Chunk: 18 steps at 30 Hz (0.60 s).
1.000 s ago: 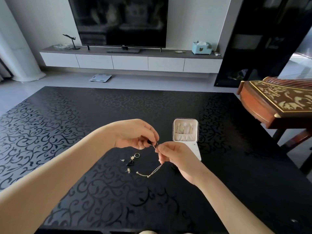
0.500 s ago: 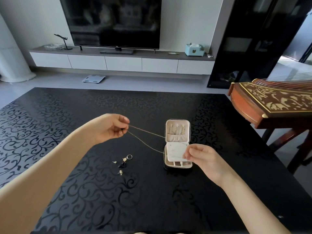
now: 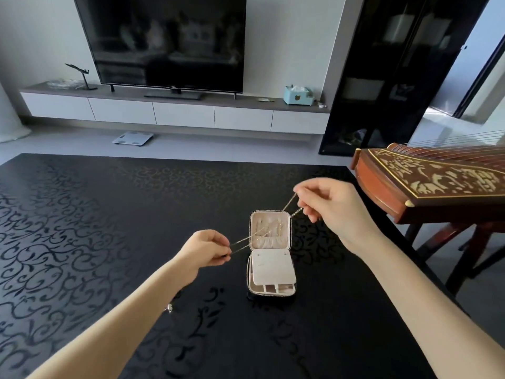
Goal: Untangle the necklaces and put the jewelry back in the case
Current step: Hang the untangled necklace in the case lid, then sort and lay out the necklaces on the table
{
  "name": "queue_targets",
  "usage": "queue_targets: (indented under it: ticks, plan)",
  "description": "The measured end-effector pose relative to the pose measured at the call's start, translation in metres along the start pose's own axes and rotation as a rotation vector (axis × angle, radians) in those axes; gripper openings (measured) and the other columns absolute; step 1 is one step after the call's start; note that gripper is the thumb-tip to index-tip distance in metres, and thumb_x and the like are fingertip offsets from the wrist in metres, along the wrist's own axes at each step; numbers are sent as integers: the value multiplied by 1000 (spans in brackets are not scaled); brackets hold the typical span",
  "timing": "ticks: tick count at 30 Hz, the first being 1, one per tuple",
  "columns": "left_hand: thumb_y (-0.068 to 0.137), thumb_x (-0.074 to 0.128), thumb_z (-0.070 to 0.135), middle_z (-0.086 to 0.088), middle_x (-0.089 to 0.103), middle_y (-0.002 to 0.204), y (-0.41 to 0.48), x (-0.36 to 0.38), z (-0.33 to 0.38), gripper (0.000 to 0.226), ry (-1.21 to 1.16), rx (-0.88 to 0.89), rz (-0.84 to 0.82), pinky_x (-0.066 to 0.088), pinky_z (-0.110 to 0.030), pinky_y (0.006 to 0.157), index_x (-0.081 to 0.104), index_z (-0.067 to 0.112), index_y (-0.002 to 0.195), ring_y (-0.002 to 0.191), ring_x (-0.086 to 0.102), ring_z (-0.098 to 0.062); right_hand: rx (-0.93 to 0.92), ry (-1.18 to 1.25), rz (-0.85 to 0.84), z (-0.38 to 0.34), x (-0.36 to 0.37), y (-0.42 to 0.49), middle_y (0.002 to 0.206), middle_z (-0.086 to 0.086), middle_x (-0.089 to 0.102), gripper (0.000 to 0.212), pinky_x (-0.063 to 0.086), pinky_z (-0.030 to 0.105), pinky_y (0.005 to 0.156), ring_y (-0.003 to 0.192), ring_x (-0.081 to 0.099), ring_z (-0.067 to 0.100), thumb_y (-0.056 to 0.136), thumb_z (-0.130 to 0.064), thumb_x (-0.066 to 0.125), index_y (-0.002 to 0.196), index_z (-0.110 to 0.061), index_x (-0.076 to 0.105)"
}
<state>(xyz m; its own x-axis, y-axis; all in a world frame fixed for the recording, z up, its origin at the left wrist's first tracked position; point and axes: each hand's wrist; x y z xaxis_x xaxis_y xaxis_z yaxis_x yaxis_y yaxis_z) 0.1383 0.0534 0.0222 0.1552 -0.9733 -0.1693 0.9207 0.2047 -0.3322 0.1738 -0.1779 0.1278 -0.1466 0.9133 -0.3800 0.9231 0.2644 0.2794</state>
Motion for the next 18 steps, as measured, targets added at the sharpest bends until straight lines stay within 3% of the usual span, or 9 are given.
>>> queue_targets:
  ticks: [5, 10, 14, 16, 18]
  plan:
    - [82, 57, -2, -4, 68, 88, 18, 34, -3, 15, 150, 70, -25, 55, -31, 81, 64, 12, 85, 84, 64, -17, -118, -196, -128, -26, 2, 35, 68, -1, 66, 10, 45, 14, 51, 53, 54, 1, 90, -16, 60, 89, -14, 70]
    - [83, 44, 0, 3, 65, 97, 37, 54, -4, 29, 591, 359, 191, 44, -22, 76, 68, 15, 89, 92, 58, -16, -185, -408, -193, -29, -3, 56, 67, -7, 65, 11, 42, 8, 52, 54, 56, -4, 89, -18, 60, 88, -15, 71]
    - [78, 54, 0, -3, 58, 87, 53, 62, -10, 18, 860, 618, 392, 45, -31, 70, 68, 10, 82, 81, 47, -23, -216, -493, -199, -22, -12, 65, 68, -5, 67, 12, 48, 16, 64, 61, 59, -1, 88, -22, 61, 86, -17, 71]
    - [61, 66, -2, -4, 52, 72, 57, 65, -13, 14, 931, 733, 469, 44, -32, 54, 65, 10, 66, 66, 41, -22, -221, -502, -193, -18, -14, 68, 67, -6, 67, 11, 46, 11, 61, 61, 59, -2, 88, -22, 62, 85, -18, 72]
    - [48, 71, 0, -4, 49, 68, 59, 73, -16, 21, 1061, 773, 462, 37, -29, 48, 62, 11, 63, 60, 38, -20, -217, -501, -179, -12, -15, 73, 68, -6, 67, 11, 44, 8, 58, 61, 59, -2, 88, -21, 62, 86, -19, 72]
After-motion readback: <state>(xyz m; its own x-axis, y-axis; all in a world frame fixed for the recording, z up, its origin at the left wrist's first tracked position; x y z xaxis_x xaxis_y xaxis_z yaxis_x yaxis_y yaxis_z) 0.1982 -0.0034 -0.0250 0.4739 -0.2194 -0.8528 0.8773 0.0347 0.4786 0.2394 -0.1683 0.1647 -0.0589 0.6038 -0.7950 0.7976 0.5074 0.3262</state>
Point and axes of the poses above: each hand's wrist, its own y-axis towards the middle knuckle, its own x-axis out of the palm, z = x × y
